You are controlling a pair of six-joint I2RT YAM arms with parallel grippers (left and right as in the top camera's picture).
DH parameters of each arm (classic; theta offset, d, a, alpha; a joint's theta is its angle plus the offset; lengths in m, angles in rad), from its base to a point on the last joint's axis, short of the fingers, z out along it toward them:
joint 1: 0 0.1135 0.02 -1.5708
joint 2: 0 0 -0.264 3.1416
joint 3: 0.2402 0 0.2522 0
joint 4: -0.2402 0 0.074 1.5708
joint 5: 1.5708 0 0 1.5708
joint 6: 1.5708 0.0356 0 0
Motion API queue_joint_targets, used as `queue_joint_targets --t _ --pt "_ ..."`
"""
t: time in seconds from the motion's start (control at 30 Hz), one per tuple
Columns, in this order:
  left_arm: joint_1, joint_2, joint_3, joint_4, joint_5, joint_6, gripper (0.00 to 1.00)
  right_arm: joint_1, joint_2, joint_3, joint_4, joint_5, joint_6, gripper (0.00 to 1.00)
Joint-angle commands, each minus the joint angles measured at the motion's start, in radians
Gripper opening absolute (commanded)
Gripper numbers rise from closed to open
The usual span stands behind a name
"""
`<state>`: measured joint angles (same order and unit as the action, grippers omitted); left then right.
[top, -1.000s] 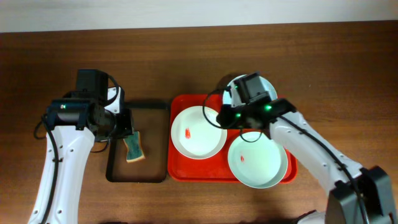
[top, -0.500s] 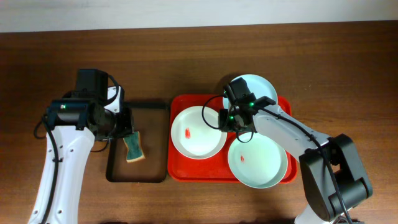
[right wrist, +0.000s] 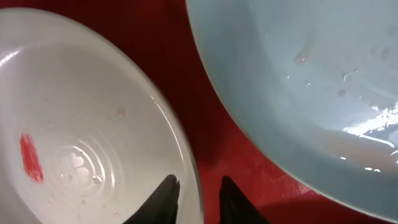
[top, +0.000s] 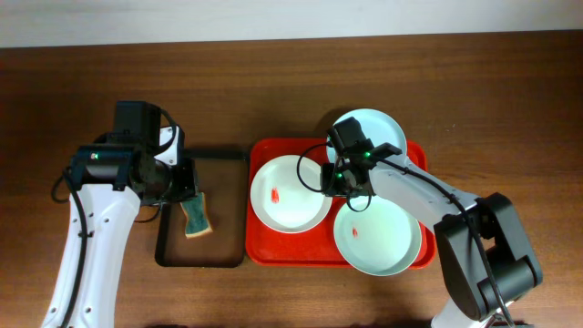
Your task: Clean dirty plates on tray and stack at the side
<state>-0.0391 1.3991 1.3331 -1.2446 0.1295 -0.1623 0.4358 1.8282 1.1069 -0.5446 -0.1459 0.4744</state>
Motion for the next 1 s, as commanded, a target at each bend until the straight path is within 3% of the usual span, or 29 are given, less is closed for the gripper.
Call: queue_joint_targets --t 0.0,0.07,0.2,0.23,0.27,0.5,0.6,0.73,0.8,0.97 --pt "-0.004 0.003 -0.008 0.009 -0.007 -0.006 0.22 0.003 0.015 -0.011 0.002 0.016 0.007 0.23" --pt "-0.004 0.003 -0.008 0.010 -0.007 -0.006 0.22 0.003 0.015 -0.011 0.004 0.016 0.007 0.32" --pt "-0.004 0.003 -0.008 0.009 -0.007 -0.006 0.22 0.003 0.038 -0.011 0.011 0.016 0.007 0.32" --pt "-0.004 0.003 -0.008 0.009 -0.007 -0.006 0.22 0.003 0.040 -0.011 0.011 0.016 0.006 0.23" --pt "-0.004 0.003 -0.008 0.009 -0.007 -0.006 0.24 0.003 0.040 -0.011 0.010 0.016 0.006 0.07" --pt "-0.004 0.006 -0.008 0.004 -0.007 -0.006 0.24 0.000 0.001 -0.008 -0.035 0.016 0.006 0.04" --pt "-0.004 0.011 -0.010 0.005 -0.007 -0.006 0.24 0.002 0.003 -0.008 -0.019 0.016 0.006 0.25" --pt "-0.004 0.011 -0.010 0.006 -0.007 -0.010 0.24 0.003 0.033 -0.009 0.003 0.016 0.014 0.26" --pt "-0.004 0.011 -0.010 0.006 -0.007 -0.010 0.24 0.003 0.037 -0.009 -0.002 0.016 0.014 0.04" --pt "-0.004 0.019 -0.010 0.005 -0.032 -0.045 0.23 -0.019 0.036 -0.009 -0.035 0.020 0.037 0.04"
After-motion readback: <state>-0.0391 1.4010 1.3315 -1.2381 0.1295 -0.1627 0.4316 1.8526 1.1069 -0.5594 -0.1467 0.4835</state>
